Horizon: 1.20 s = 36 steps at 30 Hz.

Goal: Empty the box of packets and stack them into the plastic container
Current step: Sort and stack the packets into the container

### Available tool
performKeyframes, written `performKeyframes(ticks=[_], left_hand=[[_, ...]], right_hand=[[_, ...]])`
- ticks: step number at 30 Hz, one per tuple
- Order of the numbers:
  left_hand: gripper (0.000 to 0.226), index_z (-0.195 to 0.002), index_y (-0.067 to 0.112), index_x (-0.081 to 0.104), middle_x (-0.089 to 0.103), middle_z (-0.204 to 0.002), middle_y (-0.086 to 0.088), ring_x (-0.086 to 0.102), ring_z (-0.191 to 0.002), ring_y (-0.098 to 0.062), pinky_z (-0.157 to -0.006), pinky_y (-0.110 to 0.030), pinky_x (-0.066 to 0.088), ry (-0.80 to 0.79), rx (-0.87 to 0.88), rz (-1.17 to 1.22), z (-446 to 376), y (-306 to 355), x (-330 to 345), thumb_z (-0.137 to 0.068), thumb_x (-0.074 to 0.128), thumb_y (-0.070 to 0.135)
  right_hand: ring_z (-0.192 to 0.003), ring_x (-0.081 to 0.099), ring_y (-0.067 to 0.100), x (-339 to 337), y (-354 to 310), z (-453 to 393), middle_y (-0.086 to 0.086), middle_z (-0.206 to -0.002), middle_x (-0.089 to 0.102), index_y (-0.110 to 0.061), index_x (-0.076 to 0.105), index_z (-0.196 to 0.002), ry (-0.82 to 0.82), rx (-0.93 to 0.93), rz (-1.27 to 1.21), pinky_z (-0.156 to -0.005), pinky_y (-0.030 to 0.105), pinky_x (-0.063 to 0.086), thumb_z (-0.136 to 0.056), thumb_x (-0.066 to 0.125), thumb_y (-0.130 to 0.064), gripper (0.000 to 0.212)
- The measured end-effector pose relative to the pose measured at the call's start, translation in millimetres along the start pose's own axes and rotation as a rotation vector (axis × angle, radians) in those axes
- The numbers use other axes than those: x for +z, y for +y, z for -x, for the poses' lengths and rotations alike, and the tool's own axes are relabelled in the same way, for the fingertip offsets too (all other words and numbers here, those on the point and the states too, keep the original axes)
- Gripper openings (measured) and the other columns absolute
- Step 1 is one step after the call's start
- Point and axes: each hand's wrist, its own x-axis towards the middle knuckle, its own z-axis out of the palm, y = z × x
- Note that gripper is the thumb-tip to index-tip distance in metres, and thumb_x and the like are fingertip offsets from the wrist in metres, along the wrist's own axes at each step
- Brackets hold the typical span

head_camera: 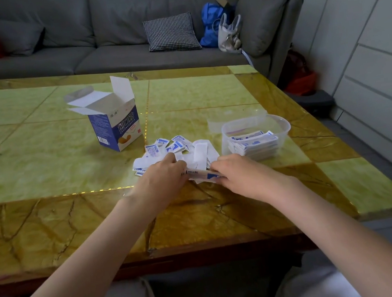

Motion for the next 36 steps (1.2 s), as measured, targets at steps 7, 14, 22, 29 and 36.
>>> performKeyframes(ticks=[7, 14, 22, 29, 36], left_hand=[[0.024, -0.109, 0.016, 0.067, 0.068, -0.103, -0.006, 0.061, -0.090, -0.019, -0.072, -0.022, 0.043, 0.002, -0.068, 0.328, -1, -7, -6, -0.087, 0.058, 0.015], [0.026, -0.109, 0.013, 0.067, 0.070, -0.101, -0.008, 0.057, -0.079, -0.015, -0.068, -0.018, 0.039, 0.025, -0.136, 0.402, 1, -11, -10, -0.084, 0.063, 0.011], [0.018, -0.099, 0.011, 0.072, 0.071, -0.094, -0.006, 0.054, -0.073, -0.011, -0.063, -0.020, 0.042, 0.041, -0.161, 0.414, -2, -11, -11, -0.083, 0.065, 0.017], [0.018, -0.095, 0.013, 0.071, 0.068, -0.088, -0.003, 0.056, -0.072, -0.010, -0.062, -0.018, 0.046, -0.015, -0.260, 0.591, -4, -22, -11, -0.078, 0.070, 0.017], [0.014, -0.091, 0.011, 0.073, 0.068, -0.084, -0.003, 0.062, -0.076, -0.016, -0.066, -0.026, 0.048, 0.048, -0.235, 0.523, -2, -15, -15, -0.079, 0.070, 0.018]], right_hand=[[-0.087, 0.062, 0.026, -7, 3, 1, 0.012, -0.095, 0.064, -0.005, 0.064, -0.100, 0.058, 0.054, -0.100, -0.080, 0.036, 0.049, -0.088, 0.052, -0.006, 0.017], [-0.062, 0.068, 0.014, -5, 1, 0, 0.008, -0.079, 0.066, -0.003, 0.068, -0.091, 0.066, 0.071, -0.191, -0.070, 0.031, 0.056, -0.088, 0.054, -0.003, 0.015], [-0.070, 0.056, 0.016, -2, 1, -3, 0.007, -0.085, 0.062, -0.008, 0.070, -0.090, 0.140, 0.125, -0.178, -0.059, 0.022, 0.039, -0.085, 0.064, -0.016, 0.011], [-0.063, 0.069, 0.013, -3, 1, -1, 0.006, -0.081, 0.069, -0.011, 0.068, -0.096, 0.143, 0.140, -0.301, -0.063, 0.021, 0.054, -0.087, 0.057, -0.006, 0.015], [-0.079, 0.059, 0.024, -1, -3, -3, 0.010, -0.088, 0.064, -0.005, 0.070, -0.093, 0.113, 0.141, -0.133, -0.068, 0.030, 0.046, -0.088, 0.059, -0.014, 0.015]])
